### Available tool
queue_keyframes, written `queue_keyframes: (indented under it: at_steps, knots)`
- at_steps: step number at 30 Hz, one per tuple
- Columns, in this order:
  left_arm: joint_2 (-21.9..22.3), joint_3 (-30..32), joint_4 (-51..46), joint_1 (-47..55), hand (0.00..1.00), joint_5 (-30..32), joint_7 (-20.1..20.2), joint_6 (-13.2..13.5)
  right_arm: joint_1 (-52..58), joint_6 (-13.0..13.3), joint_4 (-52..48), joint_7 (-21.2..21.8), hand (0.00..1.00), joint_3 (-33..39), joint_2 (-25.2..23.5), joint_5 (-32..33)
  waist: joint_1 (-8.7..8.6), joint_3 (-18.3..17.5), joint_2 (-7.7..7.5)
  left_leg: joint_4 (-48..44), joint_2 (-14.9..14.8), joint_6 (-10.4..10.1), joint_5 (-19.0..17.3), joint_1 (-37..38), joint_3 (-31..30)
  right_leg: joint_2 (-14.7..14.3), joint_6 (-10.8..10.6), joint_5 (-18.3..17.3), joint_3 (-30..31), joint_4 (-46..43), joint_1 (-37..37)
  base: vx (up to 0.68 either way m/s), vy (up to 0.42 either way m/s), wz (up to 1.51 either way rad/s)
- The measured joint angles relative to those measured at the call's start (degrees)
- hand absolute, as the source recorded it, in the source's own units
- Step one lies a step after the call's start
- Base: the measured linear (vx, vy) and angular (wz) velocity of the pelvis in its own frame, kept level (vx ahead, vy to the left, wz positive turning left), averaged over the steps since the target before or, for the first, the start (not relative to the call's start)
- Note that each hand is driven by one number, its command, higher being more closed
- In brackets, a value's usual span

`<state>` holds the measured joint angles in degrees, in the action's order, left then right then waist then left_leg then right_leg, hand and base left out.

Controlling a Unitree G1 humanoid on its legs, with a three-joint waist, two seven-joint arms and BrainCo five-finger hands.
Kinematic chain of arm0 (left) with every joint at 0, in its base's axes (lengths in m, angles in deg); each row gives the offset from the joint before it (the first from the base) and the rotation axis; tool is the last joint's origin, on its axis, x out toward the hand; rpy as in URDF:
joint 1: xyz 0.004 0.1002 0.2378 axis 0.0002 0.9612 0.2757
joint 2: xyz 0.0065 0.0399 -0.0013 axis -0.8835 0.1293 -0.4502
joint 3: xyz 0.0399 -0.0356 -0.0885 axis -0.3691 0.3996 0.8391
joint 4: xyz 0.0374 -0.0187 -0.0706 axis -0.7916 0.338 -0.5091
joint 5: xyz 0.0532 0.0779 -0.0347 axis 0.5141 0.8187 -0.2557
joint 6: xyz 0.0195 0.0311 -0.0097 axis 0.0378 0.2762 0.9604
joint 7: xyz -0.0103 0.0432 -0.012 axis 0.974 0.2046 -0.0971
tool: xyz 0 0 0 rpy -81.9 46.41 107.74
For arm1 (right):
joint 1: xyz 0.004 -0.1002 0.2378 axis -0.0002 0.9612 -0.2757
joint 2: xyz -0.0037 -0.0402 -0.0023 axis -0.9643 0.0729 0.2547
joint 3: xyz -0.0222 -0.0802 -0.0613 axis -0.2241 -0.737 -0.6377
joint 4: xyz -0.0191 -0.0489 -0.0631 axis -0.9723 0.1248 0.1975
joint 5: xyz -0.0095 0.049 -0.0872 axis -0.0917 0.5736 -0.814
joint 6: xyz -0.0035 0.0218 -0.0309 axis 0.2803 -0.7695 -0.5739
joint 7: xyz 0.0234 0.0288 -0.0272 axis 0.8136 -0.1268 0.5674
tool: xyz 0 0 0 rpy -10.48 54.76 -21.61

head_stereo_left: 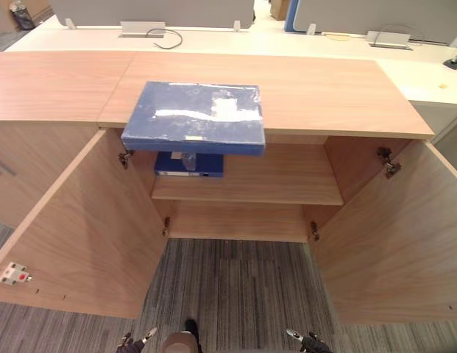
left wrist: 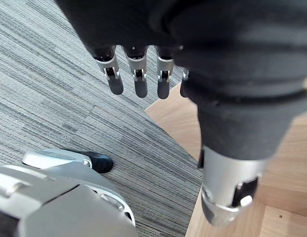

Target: Walk over to the cabinet, pick up the folder, carry it to the office cabinet, place the folder inside the office cabinet, then close the office cabinet door

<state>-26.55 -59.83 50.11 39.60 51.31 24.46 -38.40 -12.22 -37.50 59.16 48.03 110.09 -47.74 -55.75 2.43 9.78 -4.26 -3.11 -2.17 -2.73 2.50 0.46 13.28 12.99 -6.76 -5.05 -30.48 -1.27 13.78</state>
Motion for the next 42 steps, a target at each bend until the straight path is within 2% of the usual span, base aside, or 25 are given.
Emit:
queue_keyframes:
  at_steps: [2, 5, 8, 11, 15, 18, 22, 26, 28, 29, 30, 34, 37, 39, 42]
  knots:
    - [-0.04, -0.19, -0.02, 0.0, 0.0, -0.04, 0.0, 0.01, 0.71, -0.03, 0.01, 0.0, 0.0, -0.72, 0.3, -0.03, -0.02, -0.02, 0.02, 1.47, 0.03, 0.0, 0.75, 0.54, 0.08, -0.49, -0.01, 0.0, 0.77, 0.24, -0.28, -0.04, -0.012, -0.11]
    - [-1.11, -3.93, -3.16, 1.16, 0.0, -0.72, 0.25, 0.0, 1.07, -0.02, -0.02, 0.05, 0.0, -2.18, 0.95, -0.23, -0.19, -0.26, -0.01, 2.84, 0.27, 0.08, 1.57, 0.81, 0.28, -0.57, -0.44, 0.37, 1.18, 1.0, -0.59, -0.03, 0.021, -0.06]
    - [-0.82, -8.48, -15.99, 4.33, 0.0, -5.47, 2.03, 0.03, 0.98, -0.05, -0.5, 0.54, 0.0, -3.87, 1.36, -1.31, -0.04, -0.42, 0.21, 4.26, 0.96, 0.59, 2.53, 0.7, 0.12, -0.3, -0.82, 0.81, 1.19, 1.65, -0.98, -0.04, 0.074, 0.04]
    - [-0.51, -12.4, -29.44, 5.71, 0.0, -16.5, 6.58, 1.46, -1.09, -0.05, -1.11, 1.33, 0.0, -6.44, 1.68, -2.42, 0.16, -0.73, 0.38, 5.5, 1.33, 0.83, 3.3, 0.55, 0.14, -0.14, -0.64, 1.04, 1.46, 1.92, -1.77, -0.03, 0.085, -0.01]
    - [0.5, -12.94, -38.24, 5.61, 0.0, -28.93, 9.77, 2.32, -3.13, -0.09, -0.97, 2.67, 0.0, -8.47, 1.62, -4.3, 0.28, -1.28, 0.62, 6.19, 1.47, 0.93, 3.69, 0.51, 0.11, -0.11, -0.53, 1.13, 1.68, 2.03, -2.21, -0.01, 0.033, -0.02]
    - [2.95, -13.2, -49.58, 7.59, 0.0, -31.29, 8.91, 3.55, -3.39, -0.16, -0.94, 3.02, 0.0, -9.92, 1.76, -4.47, 0.44, -1.83, 1.04, 6.19, 1.46, 0.93, 3.7, 0.29, -0.2, -0.29, -0.32, 1.27, 1.65, 2.12, -2.2, 0.0, 0.001, 0.01]
    - [4.92, -12.68, -59.83, 8.36, 0.0, -29.22, 6.47, 5.26, -3.3, -0.23, -0.88, 3.02, 0.0, -11.01, 1.91, -4.46, 0.47, -2.51, 2.17, 6.26, 1.33, 0.93, 3.7, 0.19, -0.48, -0.51, -0.2, 1.34, 1.57, 2.25, -2.16, 0.0, 0.002, 0.01]
    - [7.5, -9.18, -69.8, 8.33, 0.0, -16.86, 0.67, 6.26, -2.48, -0.12, 0.96, 2.97, 0.0, -11.19, 2.47, -4.4, 0.56, -3.6, 2.22, 6.47, 1.12, 0.92, 3.69, 0.24, -0.92, -0.6, -0.27, 1.4, 1.63, 1.83, -2.23, 0.0, 0.01, 0.03]
    - [7.87, -7.1, -76.0, 8.06, 0.0, -3.53, -5.21, 6.63, -1.6, -0.12, 1.36, 2.76, 0.0, -11.18, 2.68, -4.34, 0.66, -3.64, 2.16, 6.47, 1.08, 0.91, 3.68, 0.24, -1.12, -0.62, -0.27, 1.4, 1.62, 1.64, -2.2, -0.01, 0.019, 0.04]
    - [7.88, -6.65, -77.14, 7.93, 0.0, -0.19, -6.73, 6.64, -1.29, -0.11, 1.34, 2.69, 0.0, -11.18, 2.68, -4.34, 0.68, -3.68, 2.17, 6.47, 1.08, 0.91, 3.68, 0.24, -1.18, -0.61, -0.27, 1.4, 1.61, 1.58, -2.19, 0.0, 0.0, 0.0]
    - [7.88, -5.89, -78.99, 7.77, 0.0, 5.79, -9.45, 6.57, -0.99, -0.1, 1.34, 2.35, 0.0, -11.1, 2.66, -4.22, 0.73, -3.8, 2.16, 6.47, 1.07, 0.91, 3.68, 0.24, -1.25, -0.6, -0.28, 1.4, 1.6, 1.46, -2.21, -0.03, 0.022, 0.03]
    - [7.83, -5.69, -83.64, 7.31, 0.0, 21.43, -16.64, 4.7, -0.36, -0.07, 1.32, 0.95, 0.0, -11.18, 2.6, -4.22, 0.55, -5.05, 1.92, 6.48, 1.09, 0.88, 3.65, 0.26, -1.47, -0.54, -0.29, 1.37, 1.54, 1.2, -2.23, 0.0, 0.0, 0.0]
    - [7.56, -6.34, -84.85, 5.6, 0.0, 30.22, -20.44, 3.35, -0.2, -0.03, 1.25, 0.58, 0.0, -11.28, 2.61, -4.25, 0.53, -5.28, 1.95, 6.48, 1.09, 0.86, 3.67, 0.34, -1.48, -0.51, -0.3, 1.36, 1.55, 1.15, -2.21, 0.0, 0.0, 0.0]
    - [7.0, -7.35, -84.95, 1.37, 0.0, 38.95, -23.64, 1.55, -0.21, 0.09, 1.16, -0.01, 0.0, -12.45, 2.71, -4.37, 0.41, -5.41, 1.87, 6.49, 1.05, 0.78, 3.74, 0.52, -1.34, -0.51, -0.3, 1.36, 1.85, 1.17, -2.21, -0.03, 0.02, -0.05]
    - [5.91, -8.86, -84.81, -3.55, 0.0, 48.4, -26.34, -0.67, 0.14, 0.1, 1.19, -0.43, 0.0, -12.46, 2.64, -4.38, -0.09, -6.72, 1.63, 6.5, 0.95, 0.79, 3.77, 0.69, -0.67, -0.52, -0.31, 1.37, 2.64, 1.3, -2.44, -0.02, 0.015, -0.12]
